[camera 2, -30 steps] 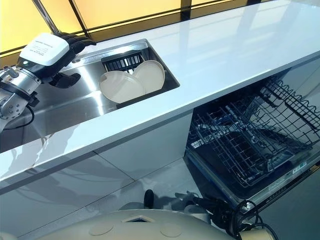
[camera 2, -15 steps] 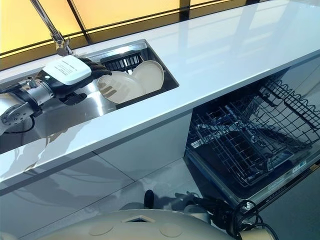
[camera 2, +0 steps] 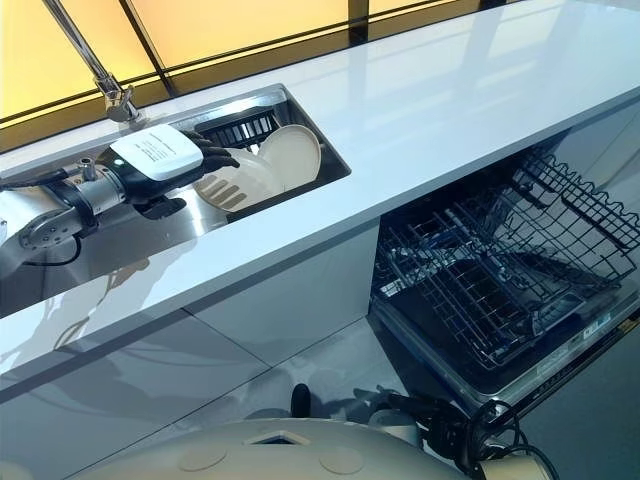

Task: Pick up plates and place into dishwasher.

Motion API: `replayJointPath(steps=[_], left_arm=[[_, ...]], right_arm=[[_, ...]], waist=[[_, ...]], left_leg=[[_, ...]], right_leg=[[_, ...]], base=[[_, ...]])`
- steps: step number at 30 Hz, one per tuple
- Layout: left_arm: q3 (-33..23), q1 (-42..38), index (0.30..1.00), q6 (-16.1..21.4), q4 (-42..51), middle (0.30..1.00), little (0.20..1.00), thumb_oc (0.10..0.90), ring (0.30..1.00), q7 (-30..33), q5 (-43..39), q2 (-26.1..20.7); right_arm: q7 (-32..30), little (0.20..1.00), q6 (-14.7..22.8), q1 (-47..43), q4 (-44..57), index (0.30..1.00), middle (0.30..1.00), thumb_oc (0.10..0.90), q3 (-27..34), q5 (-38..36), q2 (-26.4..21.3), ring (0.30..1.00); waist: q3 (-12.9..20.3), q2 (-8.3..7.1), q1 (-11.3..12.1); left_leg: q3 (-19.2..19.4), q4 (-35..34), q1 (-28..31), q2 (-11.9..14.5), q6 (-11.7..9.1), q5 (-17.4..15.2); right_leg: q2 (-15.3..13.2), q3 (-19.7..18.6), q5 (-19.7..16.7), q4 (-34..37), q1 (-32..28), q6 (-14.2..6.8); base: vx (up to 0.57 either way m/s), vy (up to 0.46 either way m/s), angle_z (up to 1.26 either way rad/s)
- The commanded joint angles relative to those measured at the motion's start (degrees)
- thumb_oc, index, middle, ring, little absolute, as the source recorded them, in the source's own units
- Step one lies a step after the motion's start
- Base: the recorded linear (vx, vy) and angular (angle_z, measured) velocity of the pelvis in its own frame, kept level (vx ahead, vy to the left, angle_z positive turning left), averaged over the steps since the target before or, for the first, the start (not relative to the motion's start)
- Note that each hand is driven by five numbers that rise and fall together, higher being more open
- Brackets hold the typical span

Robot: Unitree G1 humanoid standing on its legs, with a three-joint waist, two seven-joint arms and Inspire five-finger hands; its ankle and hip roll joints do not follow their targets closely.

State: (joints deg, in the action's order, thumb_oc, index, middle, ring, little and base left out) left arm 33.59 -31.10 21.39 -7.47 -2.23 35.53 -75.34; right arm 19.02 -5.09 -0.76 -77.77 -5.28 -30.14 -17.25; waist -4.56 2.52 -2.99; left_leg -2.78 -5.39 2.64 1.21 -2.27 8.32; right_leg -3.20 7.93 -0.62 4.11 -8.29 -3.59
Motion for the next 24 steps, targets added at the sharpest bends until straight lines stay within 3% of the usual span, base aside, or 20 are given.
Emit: replayJointPath(steps=[1,9,16,24], left_arm=[[-2.3,-12.8,0.900,-3.7,-1.8,0.900,0.900,0.800,0.900,0.7,-0.1,-2.5],[4.0,-16.4,0.900,-6.5,-3.1,0.900,0.900,0.800,0.900,-1.5,1.1,-2.1],[4.3,-15.1,0.900,-9.8,-5.1,0.900,0.900,0.800,0.900,0.7,3.3,-0.4],[5.4,-12.4,0.900,-10.7,-10.5,0.900,0.900,0.800,0.900,2.7,10.5,3.4]], right_arm=[[2.2,0.900,0.0,-1.3,0.1,0.900,0.900,0.800,-0.2,1.4,-2.2,0.900],[1.8,0.900,-0.2,-1.2,0.3,0.900,0.900,0.800,-0.5,0.9,-2.0,0.900],[2.0,0.900,-0.4,-1.2,0.4,0.900,0.900,0.800,-0.6,1.2,-1.9,0.900],[2.0,0.900,-0.8,-1.4,0.9,0.900,0.900,0.800,-1.0,1.3,-1.7,0.900]], waist=[[0.7,2.71,0.1],[0.8,2.70,-0.7],[0.8,2.53,-1.0],[0.9,2.18,-1.6]], left_leg=[[4.2,0.4,3.7,-3.9,2.4,-9.2],[4.6,0.5,3.9,-4.1,2.7,-9.5],[5.0,0.4,4.0,-4.2,2.9,-9.6],[5.2,0.4,3.9,-4.3,3.1,-9.7]], right_leg=[[4.7,1.0,4.3,-6.0,3.0,-1.3],[4.6,1.1,4.3,-6.3,3.1,-1.6],[4.7,1.1,4.4,-6.4,3.1,-1.7],[4.9,1.1,4.4,-6.5,3.3,-1.7]], base=[[0.00,0.000,0.00],[0.01,-0.003,-0.07],[0.02,-0.002,-0.07],[0.01,-0.004,-0.06]])
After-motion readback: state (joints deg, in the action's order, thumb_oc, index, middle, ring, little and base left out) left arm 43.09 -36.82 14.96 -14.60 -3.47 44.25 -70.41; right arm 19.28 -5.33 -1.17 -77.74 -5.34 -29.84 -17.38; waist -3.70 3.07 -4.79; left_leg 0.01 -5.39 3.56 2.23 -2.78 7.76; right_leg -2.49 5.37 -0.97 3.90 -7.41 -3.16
